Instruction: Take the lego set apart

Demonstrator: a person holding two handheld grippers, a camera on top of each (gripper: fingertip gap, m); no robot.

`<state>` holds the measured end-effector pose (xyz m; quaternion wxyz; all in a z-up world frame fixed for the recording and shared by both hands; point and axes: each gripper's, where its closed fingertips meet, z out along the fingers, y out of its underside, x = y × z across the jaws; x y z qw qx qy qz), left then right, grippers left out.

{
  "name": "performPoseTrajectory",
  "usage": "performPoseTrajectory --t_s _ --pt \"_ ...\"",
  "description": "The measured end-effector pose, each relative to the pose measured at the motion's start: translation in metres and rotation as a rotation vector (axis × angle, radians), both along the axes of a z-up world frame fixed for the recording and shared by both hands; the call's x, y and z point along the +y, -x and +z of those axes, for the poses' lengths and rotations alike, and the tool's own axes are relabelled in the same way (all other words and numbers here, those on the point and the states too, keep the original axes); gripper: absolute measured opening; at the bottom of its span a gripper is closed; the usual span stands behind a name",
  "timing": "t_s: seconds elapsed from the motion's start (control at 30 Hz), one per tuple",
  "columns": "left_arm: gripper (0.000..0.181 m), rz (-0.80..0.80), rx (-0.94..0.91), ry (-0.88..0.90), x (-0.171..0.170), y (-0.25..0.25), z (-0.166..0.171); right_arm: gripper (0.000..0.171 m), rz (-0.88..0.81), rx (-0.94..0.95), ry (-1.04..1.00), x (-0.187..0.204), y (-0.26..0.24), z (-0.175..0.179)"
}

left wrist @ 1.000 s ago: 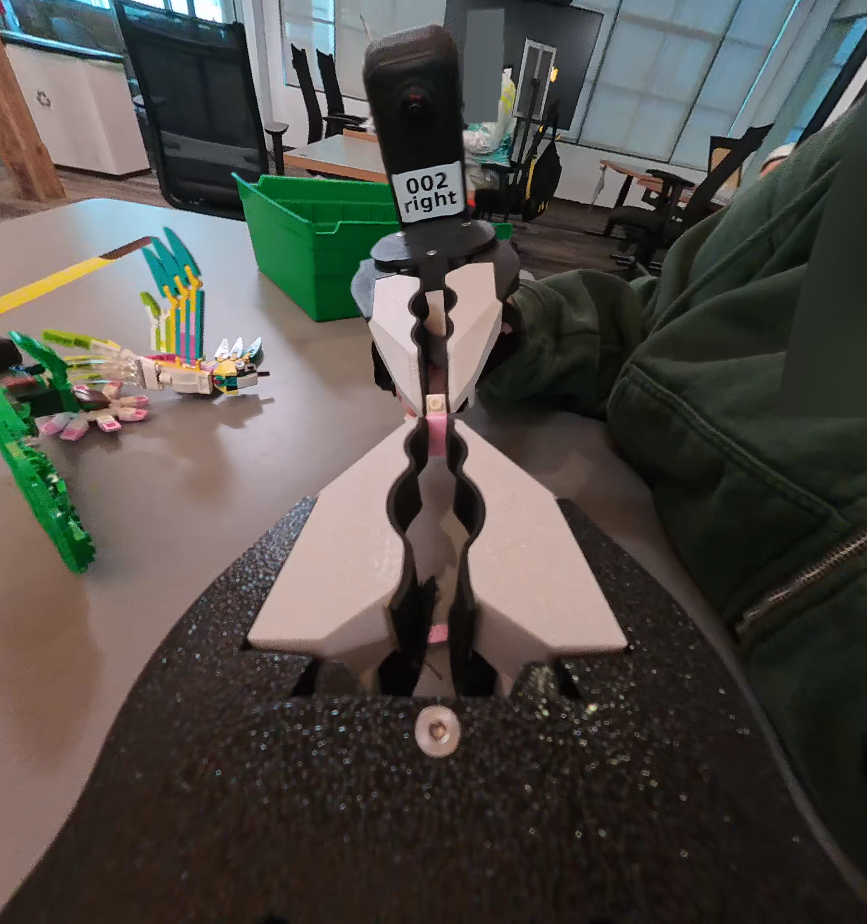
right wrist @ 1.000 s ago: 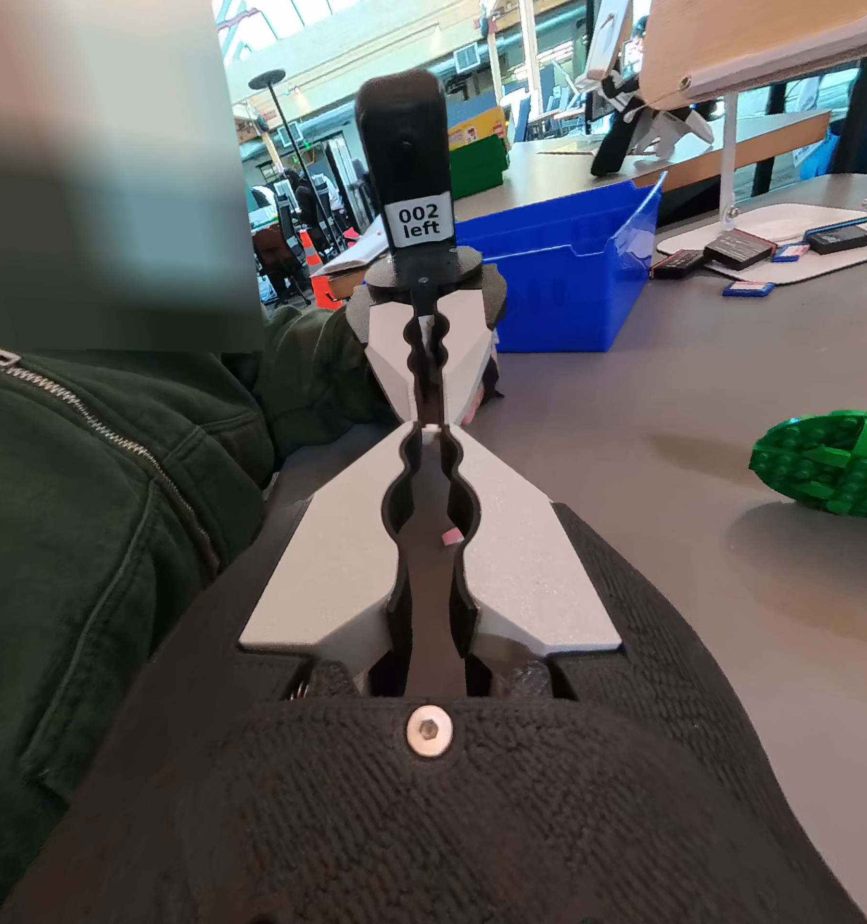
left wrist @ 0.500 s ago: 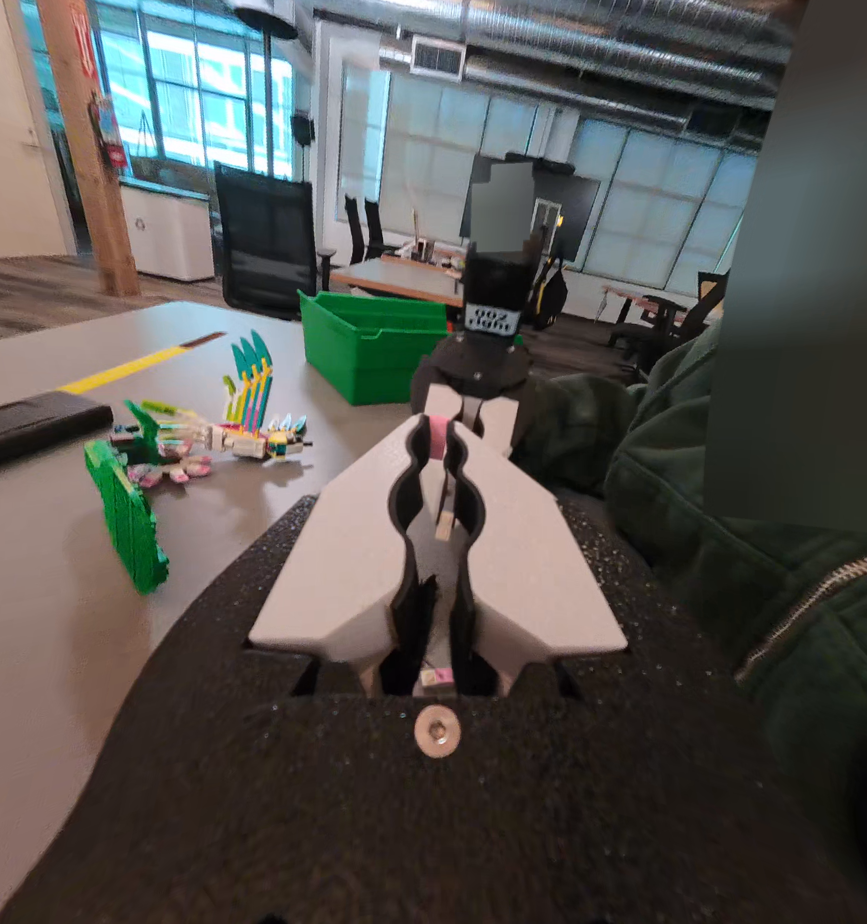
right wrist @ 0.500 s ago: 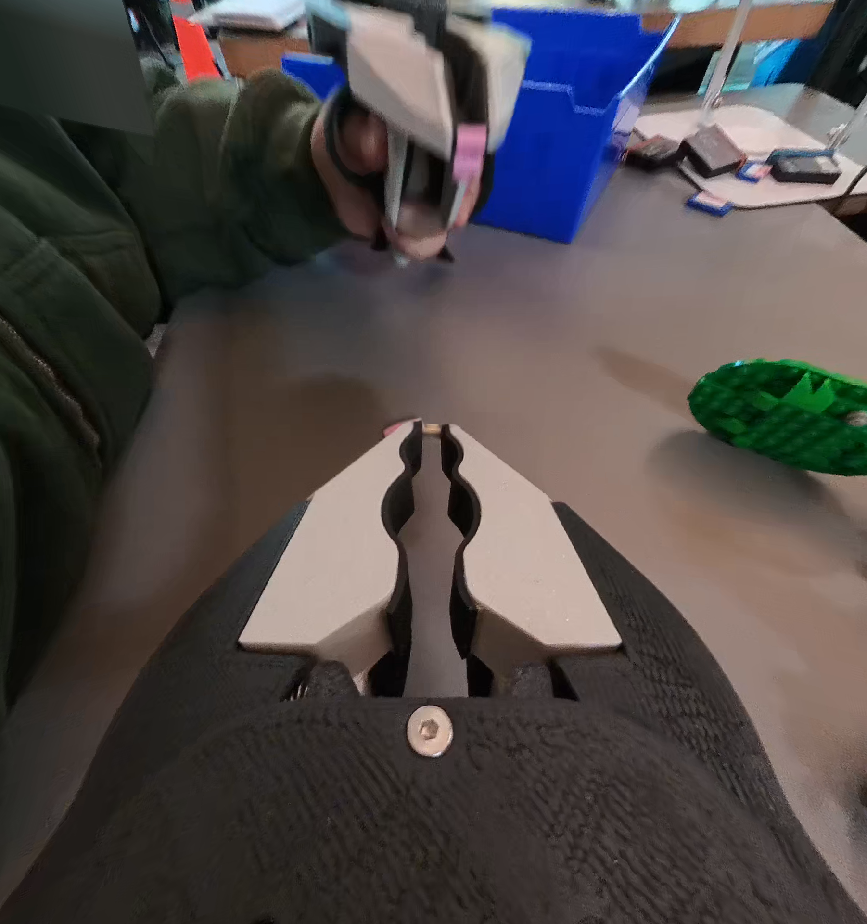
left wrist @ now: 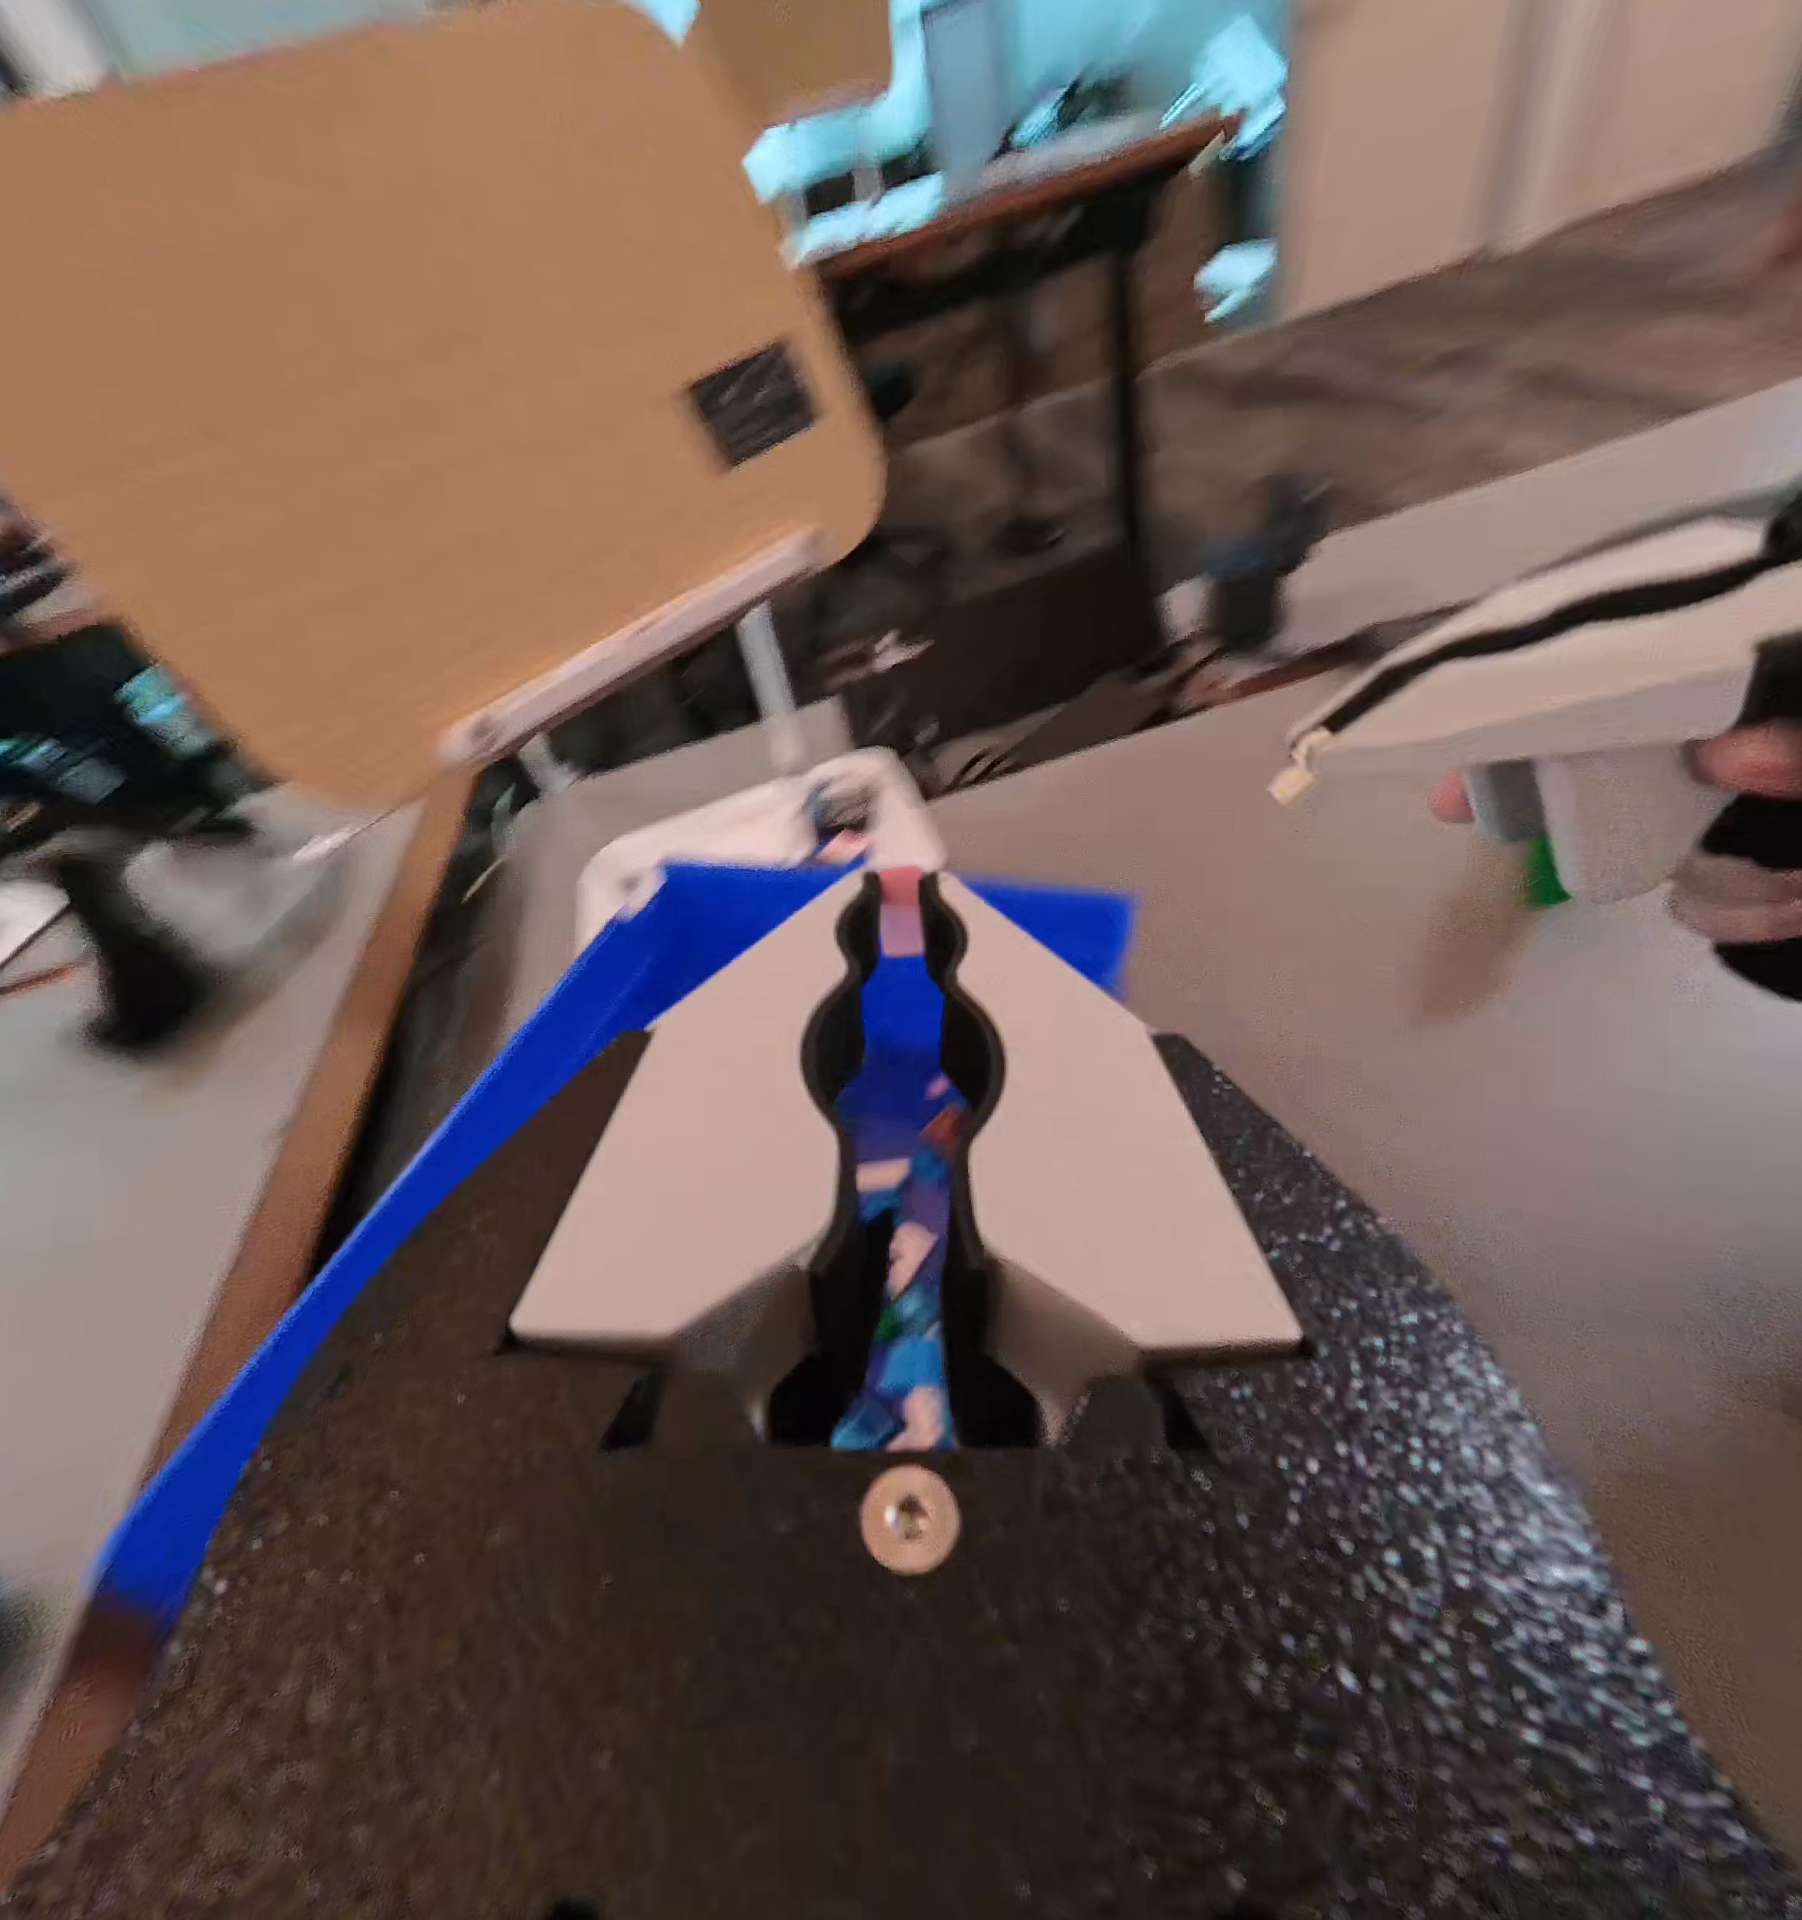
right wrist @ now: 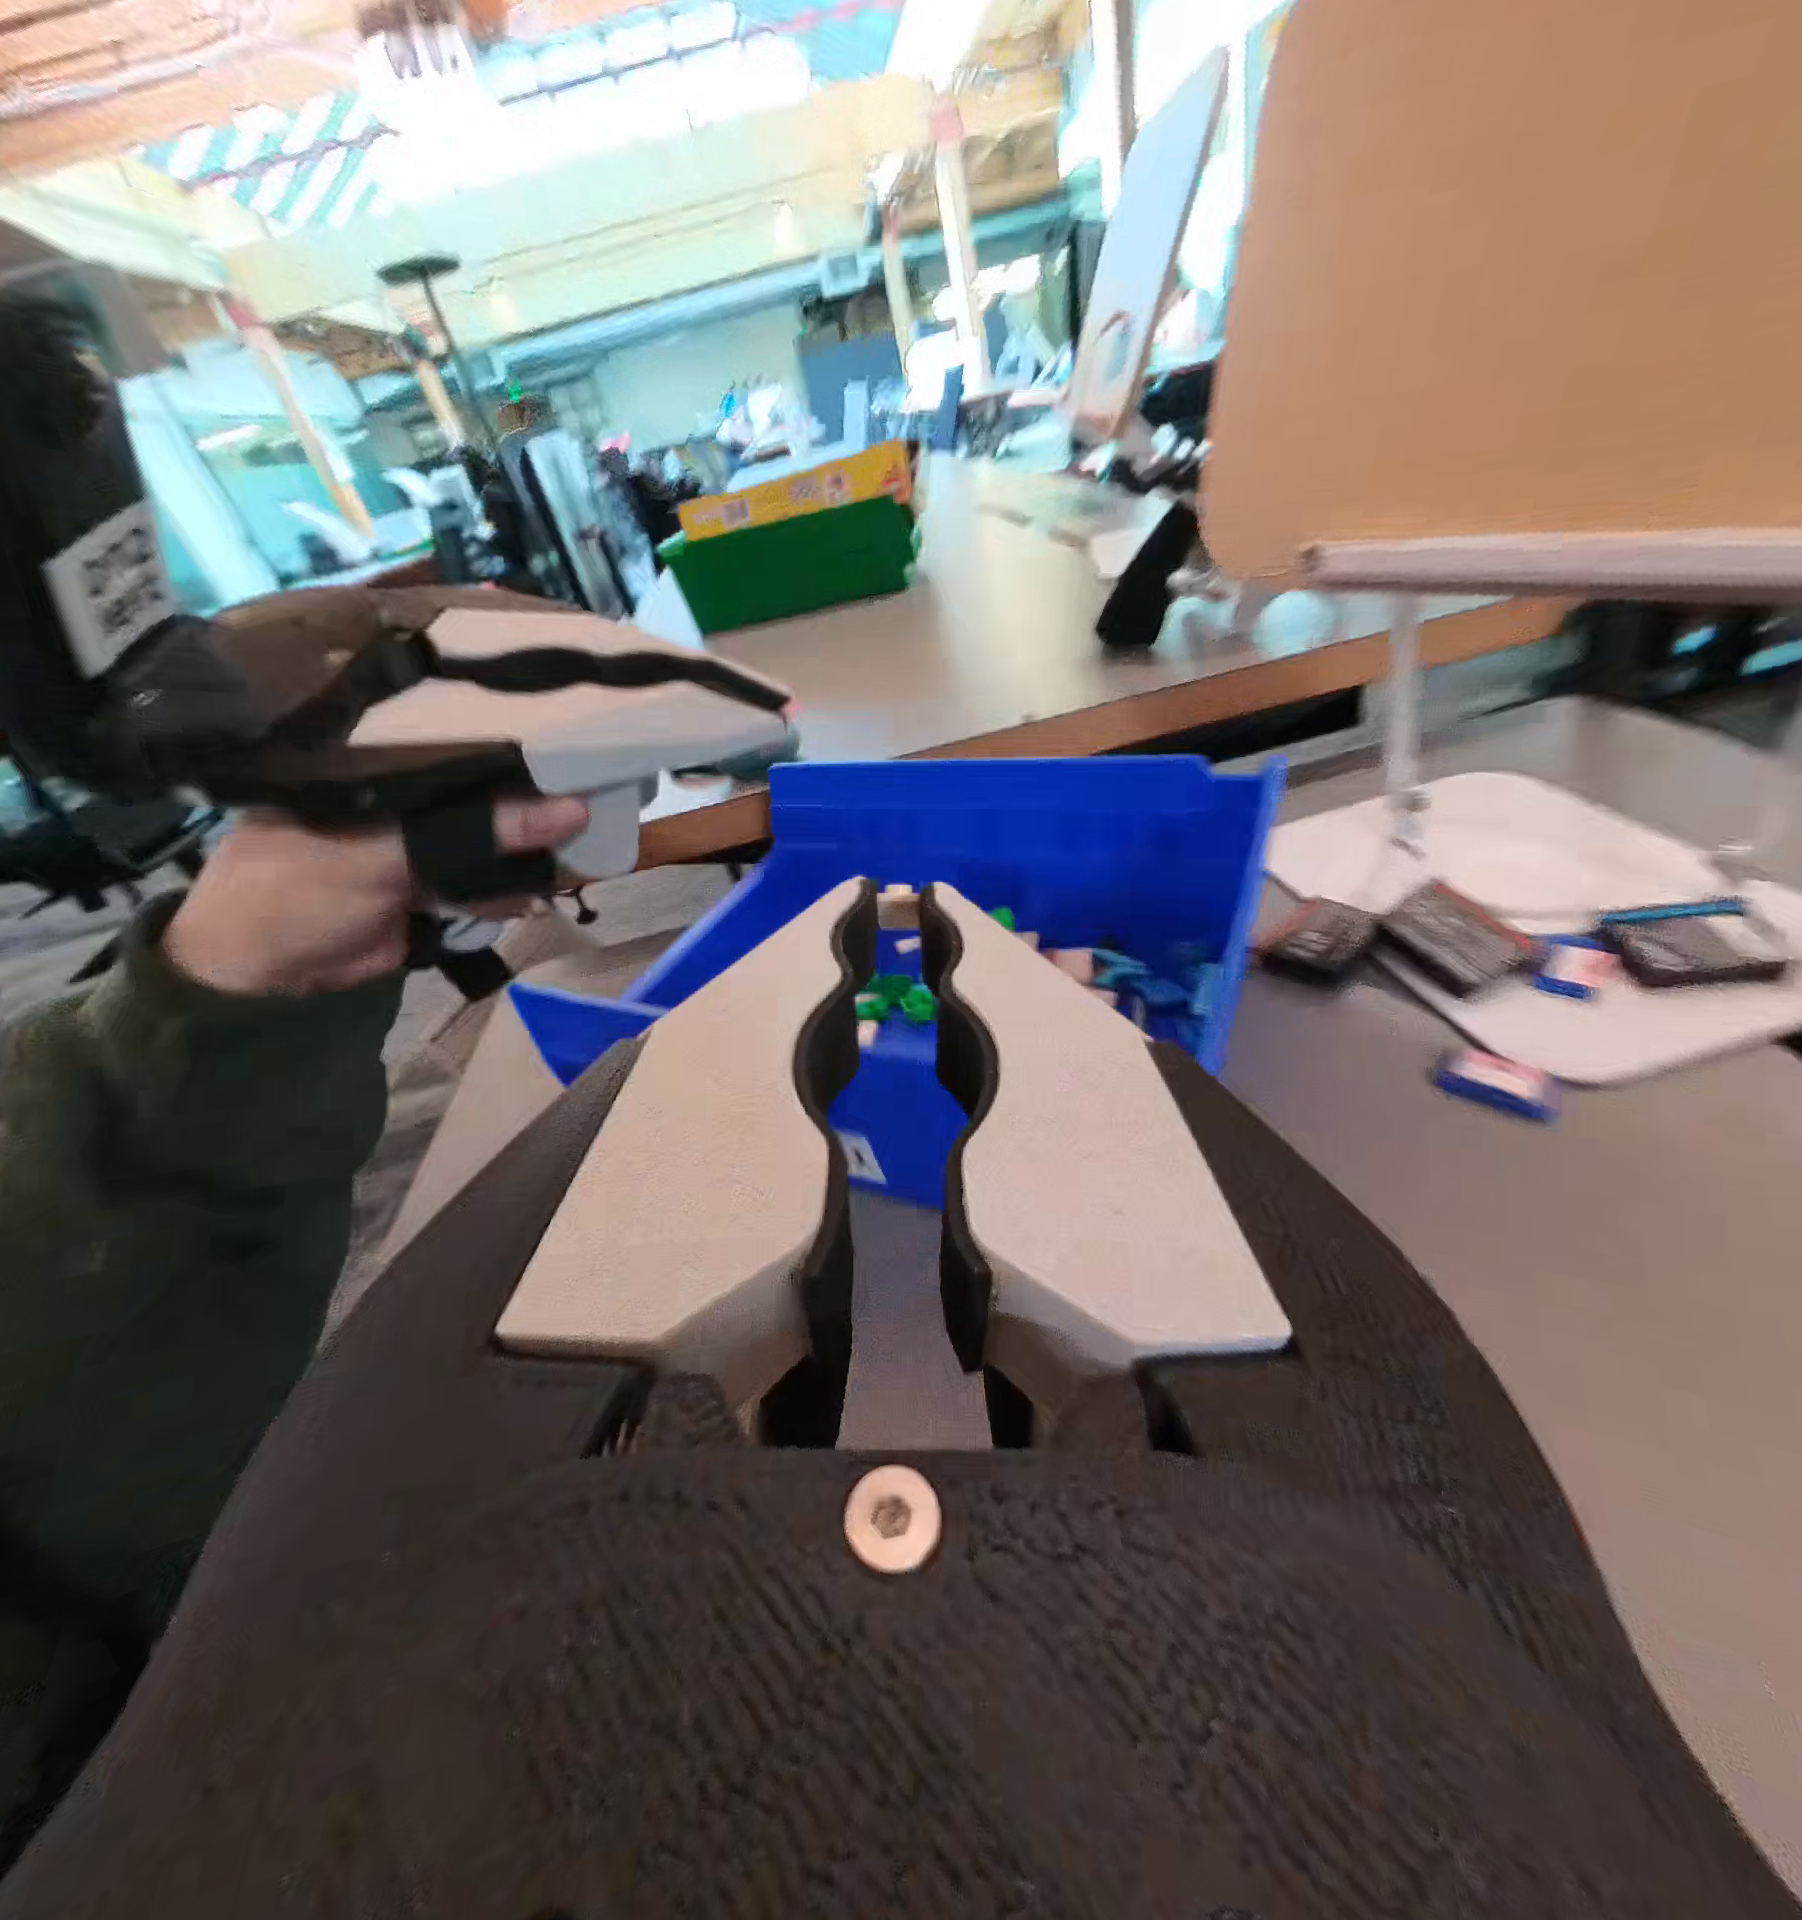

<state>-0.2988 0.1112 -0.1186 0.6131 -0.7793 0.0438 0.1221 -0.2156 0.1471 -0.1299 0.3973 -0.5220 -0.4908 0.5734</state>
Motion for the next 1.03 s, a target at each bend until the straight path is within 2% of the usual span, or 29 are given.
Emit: performPoseTrajectory --t_s 0.03,0.07,0.17,0.2,0.3,0.4,0.5,0.57,0.67,0.77,0.83,0.87,0.9,0.93,1.03 --pt "0.007 0.065 0.010 0.048 -0.005 0.017 -0.008 0.011 0.032 -0.041 0.010 -0.005 0.028 -0.002" --pt "0.017 0.108 0.008 0.091 -0.007 0.030 -0.017 0.016 0.050 -0.104 0.006 -0.009 0.054 -0.010" --pt "0.064 0.200 -0.069 0.251 -0.014 0.055 -0.051 0.031 0.037 -0.251 0.048 -0.005 0.105 -0.033" --pt "0.072 0.213 -0.081 0.267 -0.016 0.059 -0.056 0.033 0.021 -0.252 0.089 -0.002 0.111 -0.033" --pt "0.078 0.205 -0.098 0.251 -0.018 0.057 -0.057 0.040 0.026 -0.242 0.139 -0.002 0.110 -0.027" --pt "0.075 0.099 -0.069 0.178 -0.012 0.025 -0.040 0.043 0.036 -0.220 0.046 0.000 0.075 -0.013" --pt "0.065 -0.255 -0.092 0.132 -0.002 -0.070 -0.032 0.041 0.051 -0.152 -0.081 0.004 0.008 0.013" --pt "0.052 -0.531 -0.118 0.173 -0.003 -0.145 -0.047 0.038 0.049 -0.170 -0.167 0.008 -0.046 0.013" --pt "0.050 -0.789 -0.086 0.368 -0.008 -0.224 -0.107 0.036 0.053 -0.265 -0.241 0.007 -0.120 -0.019" --pt "0.055 -0.900 -0.036 0.586 -0.012 -0.257 -0.165 0.033 -0.022 -0.327 -0.310 0.010 -0.171 -0.058" --pt "0.069 -1.069 0.043 0.680 -0.030 -0.273 -0.187 0.031 -0.055 -0.352 -0.339 0.009 -0.194 -0.077" --pt "0.075 -1.102 0.130 0.684 -0.032 -0.272 -0.195 0.030 -0.056 -0.353 -0.332 0.006 -0.202 -0.083" --pt "0.082 -1.076 0.220 0.662 -0.025 -0.266 -0.201 0.028 -0.048 -0.349 -0.310 0.003 -0.207 -0.088" --pt "0.080 -1.063 0.256 0.646 -0.021 -0.264 -0.202 0.025 -0.037 -0.350 -0.279 -0.001 -0.211 -0.093" --pt "0.069 -1.084 0.167 0.664 -0.022 -0.265 -0.195 0.024 -0.044 -0.407 -0.199 -0.004 -0.217 -0.114"
